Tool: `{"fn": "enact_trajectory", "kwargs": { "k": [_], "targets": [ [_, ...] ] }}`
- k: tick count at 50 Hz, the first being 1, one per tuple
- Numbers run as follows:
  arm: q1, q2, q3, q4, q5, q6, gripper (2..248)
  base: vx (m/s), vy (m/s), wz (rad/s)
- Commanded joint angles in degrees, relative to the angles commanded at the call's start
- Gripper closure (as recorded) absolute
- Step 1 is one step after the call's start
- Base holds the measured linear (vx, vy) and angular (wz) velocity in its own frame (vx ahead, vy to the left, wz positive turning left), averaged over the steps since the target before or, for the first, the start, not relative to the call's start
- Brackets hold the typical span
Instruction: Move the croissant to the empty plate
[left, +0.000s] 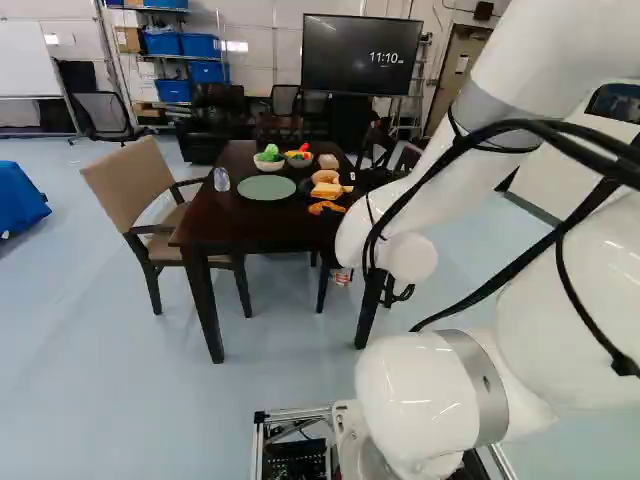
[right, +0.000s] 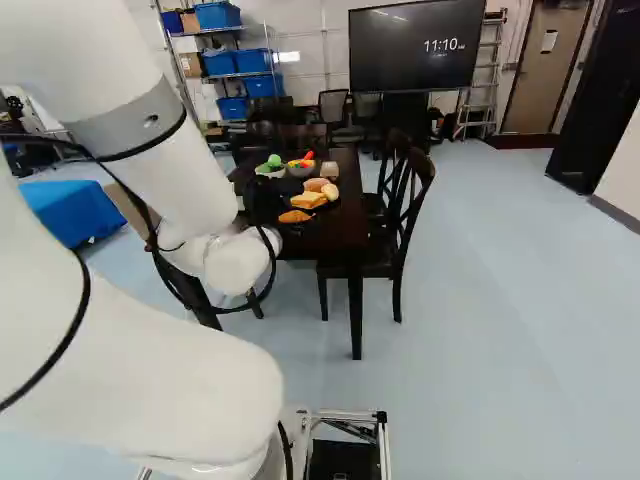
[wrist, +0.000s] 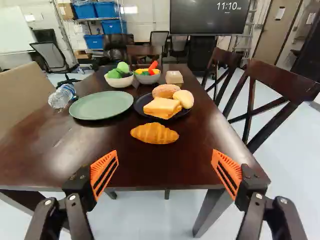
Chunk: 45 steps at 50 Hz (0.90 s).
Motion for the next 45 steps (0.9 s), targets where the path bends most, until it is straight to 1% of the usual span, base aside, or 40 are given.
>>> {"fn": "enact_trajectory", "kwargs": {
  "k": [29, 45],
  "targets": [
    [0.12, -5.25, -8.91, 0.0, -0.26, 0.0, 3, 0.0, 0.0, 0.0],
    [0.83, -8.23, -13.95, 0.0, -2.01, 0.0, 3, 0.0, 0.0, 0.0]
  ]
}}
